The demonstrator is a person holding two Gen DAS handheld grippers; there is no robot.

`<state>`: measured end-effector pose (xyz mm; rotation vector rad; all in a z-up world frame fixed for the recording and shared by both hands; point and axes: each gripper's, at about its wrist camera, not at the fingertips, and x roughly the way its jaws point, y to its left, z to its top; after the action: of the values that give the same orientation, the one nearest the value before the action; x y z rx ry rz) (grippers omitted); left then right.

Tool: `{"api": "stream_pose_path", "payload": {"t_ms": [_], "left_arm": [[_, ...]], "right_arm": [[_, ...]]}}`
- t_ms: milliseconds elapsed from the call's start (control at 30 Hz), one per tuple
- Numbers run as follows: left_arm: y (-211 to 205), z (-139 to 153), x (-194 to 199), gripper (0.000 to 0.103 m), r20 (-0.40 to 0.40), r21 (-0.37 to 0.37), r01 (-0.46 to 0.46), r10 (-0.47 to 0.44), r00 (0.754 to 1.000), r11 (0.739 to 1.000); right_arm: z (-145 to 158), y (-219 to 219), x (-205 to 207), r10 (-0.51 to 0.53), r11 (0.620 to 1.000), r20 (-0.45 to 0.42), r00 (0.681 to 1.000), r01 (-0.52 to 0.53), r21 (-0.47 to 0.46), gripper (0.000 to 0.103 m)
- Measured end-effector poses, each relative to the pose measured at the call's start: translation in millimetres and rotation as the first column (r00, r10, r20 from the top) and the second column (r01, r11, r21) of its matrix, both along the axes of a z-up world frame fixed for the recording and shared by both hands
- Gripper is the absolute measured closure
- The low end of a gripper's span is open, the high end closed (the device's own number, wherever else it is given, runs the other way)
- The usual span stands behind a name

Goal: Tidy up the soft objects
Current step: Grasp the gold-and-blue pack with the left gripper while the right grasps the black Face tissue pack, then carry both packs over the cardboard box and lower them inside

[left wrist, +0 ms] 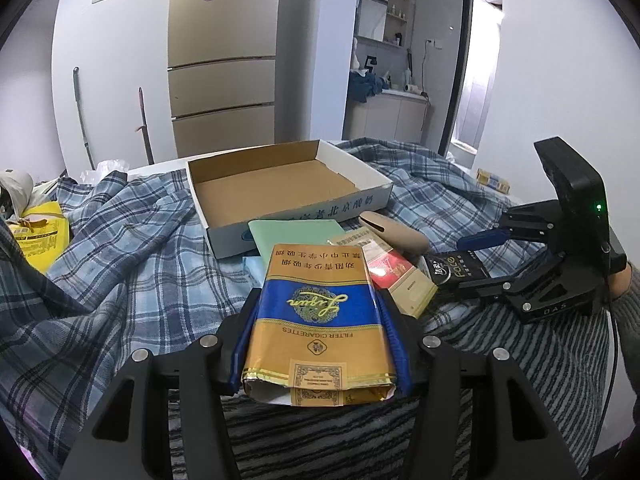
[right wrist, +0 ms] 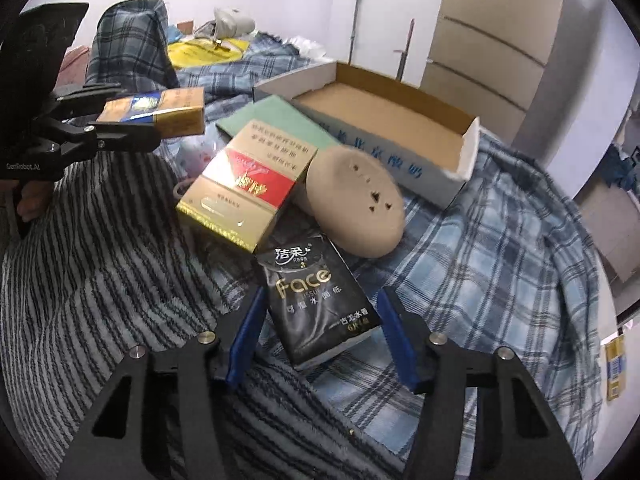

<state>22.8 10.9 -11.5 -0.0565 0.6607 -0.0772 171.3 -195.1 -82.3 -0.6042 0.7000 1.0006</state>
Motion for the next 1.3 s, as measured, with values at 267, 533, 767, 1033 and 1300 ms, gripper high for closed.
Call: {"api": "stream_pose_path", "payload": {"t_ms": [267, 533, 767, 1033, 1300], "left_arm": [[9.5, 6.5, -5.3, 0.046, 0.032, -0.049, -0.016, 0.018, 0.999, 0.999], [12.6, 41.4, -10.9, 0.046, 0.092, -0.063, -0.028, 0.034, 0.995, 0.998], [6.5, 86.9, 5.1, 0.046, 0.157, 0.002, -0.074, 0.073, 0.985, 0.997], [6.5, 124.3, 31.4, 0.046, 0.211, 0.04, -0.121, 0.11, 0.971, 0.992], [10.6, 153.6, 60.1, 0.046, 0.25, 0.077, -0.174, 0.15, 0.957, 0.982]], "right_arm": [[24.4, -18.3, -9.1, -0.062, 0.994, 0.053, 0.997, 0.057, 0.097, 0.054], [68.1, -18.5, -19.6, -0.084, 0.968, 0.127, 0.988, 0.051, 0.245, 0.056], [116.9, -4.7, -20.7, -0.061, 0.927, 0.183, 0.981, -0.012, 0.375, 0.056], [166.1, 5.0, -10.5, -0.08, 0.874, 0.266, 0.961, -0.061, 0.483, 0.056], [202.7, 22.7, 9.2, -0.094, 0.835, 0.307, 0.947, -0.093, 0.542, 0.06]]}}
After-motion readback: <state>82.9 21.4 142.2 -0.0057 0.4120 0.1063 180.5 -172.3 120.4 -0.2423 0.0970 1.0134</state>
